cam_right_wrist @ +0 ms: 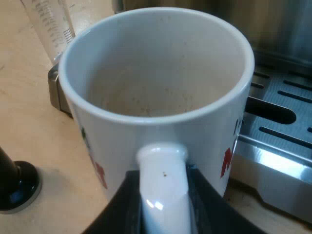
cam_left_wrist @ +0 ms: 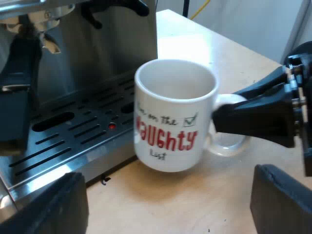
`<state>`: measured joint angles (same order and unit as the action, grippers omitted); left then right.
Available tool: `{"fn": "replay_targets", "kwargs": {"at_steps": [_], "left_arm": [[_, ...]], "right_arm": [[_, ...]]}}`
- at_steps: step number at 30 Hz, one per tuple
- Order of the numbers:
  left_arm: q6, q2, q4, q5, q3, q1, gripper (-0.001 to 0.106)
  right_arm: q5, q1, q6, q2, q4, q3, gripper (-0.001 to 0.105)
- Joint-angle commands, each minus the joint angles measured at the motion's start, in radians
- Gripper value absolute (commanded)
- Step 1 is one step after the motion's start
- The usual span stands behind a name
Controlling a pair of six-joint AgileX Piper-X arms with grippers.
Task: Place mug into machine
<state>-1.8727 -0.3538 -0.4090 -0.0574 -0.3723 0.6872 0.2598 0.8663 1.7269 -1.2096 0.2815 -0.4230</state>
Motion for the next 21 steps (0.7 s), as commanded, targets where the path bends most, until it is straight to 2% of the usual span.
{"fn": "replay_targets", "kwargs": {"at_steps": [1, 12, 21], "left_arm": [[-0.012, 0.008, 0.017, -0.014, -0.004, 0.005, 0.07], [-0.012, 0.008, 0.017, -0.028, -0.004, 0.005, 0.07], [-0.012, 0.008, 0.017, -0.029, -0.004, 0.005, 0.07]], "right_arm": [[0.031, 0.006, 0.001, -0.016, 0.059, -0.052, 0.0], [0.036, 0.006, 0.001, -0.161, 0.057, -0.186, 0.0], [0.055, 0.006, 0.004, -0.24, 0.06, -0.246, 0.0]]}}
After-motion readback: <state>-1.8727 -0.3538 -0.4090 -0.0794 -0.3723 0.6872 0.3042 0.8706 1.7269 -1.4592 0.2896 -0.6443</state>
